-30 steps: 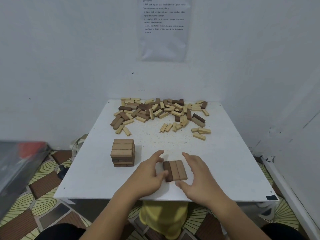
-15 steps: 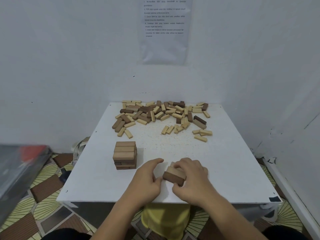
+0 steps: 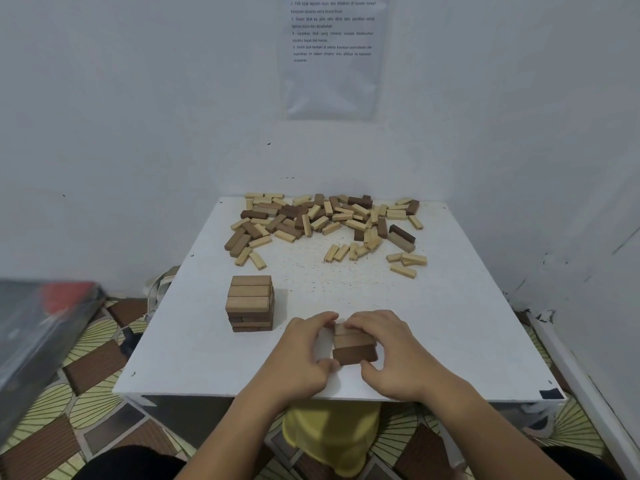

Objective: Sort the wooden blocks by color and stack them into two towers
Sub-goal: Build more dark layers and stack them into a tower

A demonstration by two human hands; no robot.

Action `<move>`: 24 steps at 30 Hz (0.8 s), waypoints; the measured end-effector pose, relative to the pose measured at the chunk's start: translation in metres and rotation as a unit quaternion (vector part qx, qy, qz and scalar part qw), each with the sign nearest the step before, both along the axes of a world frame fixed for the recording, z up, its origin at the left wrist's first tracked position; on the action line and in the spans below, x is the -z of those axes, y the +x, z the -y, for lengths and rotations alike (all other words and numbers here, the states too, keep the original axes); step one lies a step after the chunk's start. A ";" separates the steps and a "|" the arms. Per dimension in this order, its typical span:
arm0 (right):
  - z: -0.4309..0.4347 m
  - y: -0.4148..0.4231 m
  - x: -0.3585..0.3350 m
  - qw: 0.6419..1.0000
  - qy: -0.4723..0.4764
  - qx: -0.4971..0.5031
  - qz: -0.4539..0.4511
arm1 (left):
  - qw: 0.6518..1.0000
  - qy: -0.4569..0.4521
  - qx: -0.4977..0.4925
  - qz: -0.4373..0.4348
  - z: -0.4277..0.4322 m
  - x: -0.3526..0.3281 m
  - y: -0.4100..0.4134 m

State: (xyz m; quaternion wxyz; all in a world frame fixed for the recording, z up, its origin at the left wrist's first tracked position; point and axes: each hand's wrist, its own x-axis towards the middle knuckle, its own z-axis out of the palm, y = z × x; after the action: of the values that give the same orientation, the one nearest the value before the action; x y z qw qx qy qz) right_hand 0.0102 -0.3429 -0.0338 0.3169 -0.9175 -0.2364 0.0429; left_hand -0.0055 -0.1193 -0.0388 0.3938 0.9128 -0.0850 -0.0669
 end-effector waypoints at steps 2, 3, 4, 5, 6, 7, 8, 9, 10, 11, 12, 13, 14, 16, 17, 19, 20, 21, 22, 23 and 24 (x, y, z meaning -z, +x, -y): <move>-0.001 -0.002 0.003 1.000 0.003 0.005 0.005 | 1.000 0.000 0.000 0.000 -0.001 0.001 0.002; -0.002 -0.003 0.004 1.000 0.006 0.010 0.007 | 1.000 -0.001 0.001 0.001 0.000 0.002 0.003; -0.003 -0.004 0.004 1.000 0.011 0.016 0.010 | 1.000 -0.001 0.002 -0.001 0.000 0.001 0.004; -0.004 -0.004 0.005 1.000 0.015 0.021 0.015 | 1.000 -0.003 0.003 -0.001 0.000 0.001 0.005; -0.006 -0.004 0.006 0.999 0.016 0.026 0.017 | 1.000 -0.003 0.004 -0.001 0.000 0.000 0.006; -0.007 -0.005 0.006 0.999 0.015 0.030 0.017 | 1.000 -0.002 0.005 0.001 0.000 0.000 0.007; -0.008 -0.005 0.006 0.999 0.014 0.034 0.015 | 1.000 -0.001 0.006 0.002 0.000 -0.001 0.008; -0.009 -0.005 0.007 0.999 0.014 0.037 0.013 | 1.000 -0.001 0.008 0.003 0.000 -0.002 0.008; -0.009 -0.005 0.007 0.999 0.015 0.037 0.012 | 1.000 -0.002 0.008 0.002 0.001 -0.002 0.008; -0.009 -0.006 0.007 0.999 0.015 0.035 0.012 | 1.000 -0.003 0.009 -0.001 0.001 -0.002 0.008; -0.009 -0.007 0.008 0.999 0.013 0.031 0.011 | 1.000 -0.004 0.008 -0.004 0.000 -0.003 0.007; -0.007 -0.008 0.008 1.000 0.007 0.030 0.005 | 1.000 -0.005 0.007 -0.005 0.000 -0.004 0.005; -0.006 -0.010 0.009 0.999 -0.004 0.034 -0.003 | 1.000 -0.006 0.006 -0.003 -0.001 -0.005 0.002; -0.001 -0.015 0.009 0.997 -0.042 0.059 -0.005 | 1.000 0.003 0.005 0.021 -0.004 -0.008 -0.007; 0.002 -0.018 0.010 0.994 -0.078 0.076 0.001 | 0.999 0.016 0.008 0.045 -0.003 -0.009 -0.012; 0.006 -0.023 0.011 0.980 -0.164 0.109 0.016 | 0.995 0.062 0.015 0.081 0.001 -0.009 -0.021; 0.007 -0.025 0.011 0.972 -0.197 0.122 0.021 | 0.992 0.093 0.016 0.082 0.004 -0.008 -0.024; 0.006 -0.026 0.010 0.966 -0.220 0.131 0.023 | 0.989 0.125 0.016 0.074 0.008 -0.006 -0.025; 0.004 -0.027 0.011 0.962 -0.236 0.137 0.024 | 0.986 0.154 0.014 0.064 0.011 -0.003 -0.024; 0.001 -0.027 0.011 0.959 -0.245 0.141 0.025 | 0.982 0.181 0.008 0.052 0.015 0.000 -0.023; -0.001 -0.027 0.012 0.957 -0.250 0.144 0.025 | 0.979 0.202 0.000 0.040 0.019 0.002 -0.021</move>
State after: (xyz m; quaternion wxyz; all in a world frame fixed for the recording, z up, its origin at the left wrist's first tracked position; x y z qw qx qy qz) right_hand -0.0166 -0.3422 -0.0462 0.0744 -0.9925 -0.0918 0.0319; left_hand -0.0261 -0.1382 -0.0407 0.1975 0.9754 -0.0857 -0.0465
